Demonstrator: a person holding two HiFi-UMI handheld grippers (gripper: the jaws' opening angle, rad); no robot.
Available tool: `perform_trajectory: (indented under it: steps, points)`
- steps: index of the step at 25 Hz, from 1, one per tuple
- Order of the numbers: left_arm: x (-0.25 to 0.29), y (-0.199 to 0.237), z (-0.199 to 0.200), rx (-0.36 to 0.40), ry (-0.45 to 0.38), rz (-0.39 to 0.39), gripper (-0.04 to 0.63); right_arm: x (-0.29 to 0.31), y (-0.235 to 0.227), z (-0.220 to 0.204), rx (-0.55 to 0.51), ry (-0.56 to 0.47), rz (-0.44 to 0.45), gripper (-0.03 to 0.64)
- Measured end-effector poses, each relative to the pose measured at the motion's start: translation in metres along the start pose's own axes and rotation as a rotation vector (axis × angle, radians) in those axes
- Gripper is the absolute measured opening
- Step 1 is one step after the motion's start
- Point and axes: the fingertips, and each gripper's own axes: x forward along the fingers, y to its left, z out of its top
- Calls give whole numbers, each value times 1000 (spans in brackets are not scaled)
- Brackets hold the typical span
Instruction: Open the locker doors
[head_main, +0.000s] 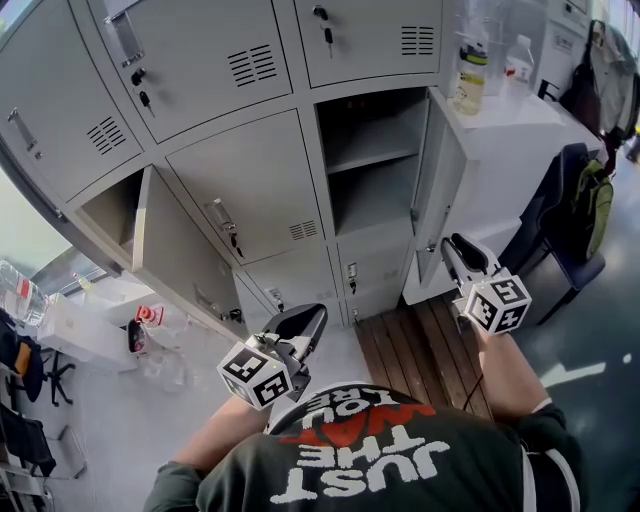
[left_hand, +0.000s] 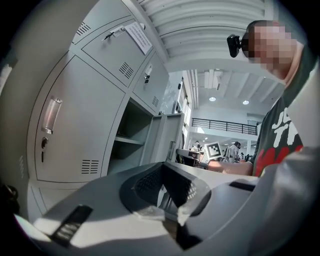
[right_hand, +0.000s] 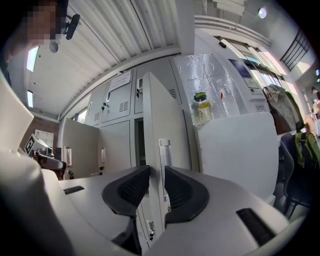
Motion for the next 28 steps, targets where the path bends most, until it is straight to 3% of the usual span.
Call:
perform_trajectory:
  steps: [28]
  points:
    - [17,-4,-3,4,12,-9,-3,-48,-130,12,19,-76,-283,41]
